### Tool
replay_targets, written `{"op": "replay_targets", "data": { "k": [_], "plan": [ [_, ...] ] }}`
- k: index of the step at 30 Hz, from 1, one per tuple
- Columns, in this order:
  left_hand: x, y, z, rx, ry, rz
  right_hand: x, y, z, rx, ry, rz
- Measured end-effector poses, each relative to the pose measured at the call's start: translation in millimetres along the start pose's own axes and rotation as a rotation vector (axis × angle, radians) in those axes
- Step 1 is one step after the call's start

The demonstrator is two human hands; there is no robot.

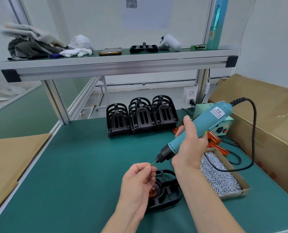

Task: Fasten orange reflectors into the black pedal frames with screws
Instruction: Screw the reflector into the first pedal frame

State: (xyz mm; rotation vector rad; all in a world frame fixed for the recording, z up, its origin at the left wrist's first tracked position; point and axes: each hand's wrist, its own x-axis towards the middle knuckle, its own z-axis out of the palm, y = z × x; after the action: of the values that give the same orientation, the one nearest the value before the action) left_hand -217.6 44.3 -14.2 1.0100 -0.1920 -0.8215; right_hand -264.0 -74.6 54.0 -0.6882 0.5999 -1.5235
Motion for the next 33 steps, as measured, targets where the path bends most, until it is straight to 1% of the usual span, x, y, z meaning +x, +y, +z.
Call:
{"op": "replay_targets", "data": {
  "k": [2, 6, 9, 11, 13, 15, 17, 18, 19, 22, 24, 26, 27, 33],
  "plan": [
    [1, 1, -2, -0.006, -0.019, -0.044, -3, 0, 1, -0.009, -0.021, -0.025],
    [-1, -2, -4, 0.054, -0.023, 0.112, -3, 1, 4, -0.025, 0.029, -0.006],
    [-2, -1, -9, 0.184, -0.033, 0.194, -3, 3, 5, -0.030, 0.036, 0.013],
    [-1, 2, -15, 0.303, -0.056, 0.219, -5, 4, 7, -0.025, 0.012, 0.006],
    [0, 6, -23, 0.487, -0.075, 0.252, -8, 4, 9, -0.029, -0.018, -0.001],
    [2, 10, -36, 0.684, -0.057, 0.325, -11, 6, 10, -0.033, -0.047, -0.009],
    [3, 16, -54, 0.825, -0.024, 0.402, -13, 10, 9, -0.054, -0.077, -0.020],
    [4, 20, -64, 0.892, -0.043, 0.421, -15, 14, 7, -0.070, -0.097, -0.026],
    [4, 23, -75, 0.966, -0.098, 0.396, -17, 17, 5, -0.085, -0.121, -0.027],
    [4, 23, -99, 1.165, -0.343, 0.192, -25, 30, 1, -0.129, -0.207, -0.007],
    [3, 18, -105, 1.292, -0.425, 0.171, -33, 38, -2, -0.167, -0.258, -0.002],
    [3, 12, -106, 1.399, -0.417, 0.205, -42, 46, -3, -0.209, -0.307, -0.006],
    [5, 10, -106, 1.410, -0.394, 0.218, -46, 50, -3, -0.225, -0.323, -0.008],
    [7, 9, -106, 1.392, -0.362, 0.260, -62, 63, -3, -0.305, -0.385, -0.062]
  ]
}}
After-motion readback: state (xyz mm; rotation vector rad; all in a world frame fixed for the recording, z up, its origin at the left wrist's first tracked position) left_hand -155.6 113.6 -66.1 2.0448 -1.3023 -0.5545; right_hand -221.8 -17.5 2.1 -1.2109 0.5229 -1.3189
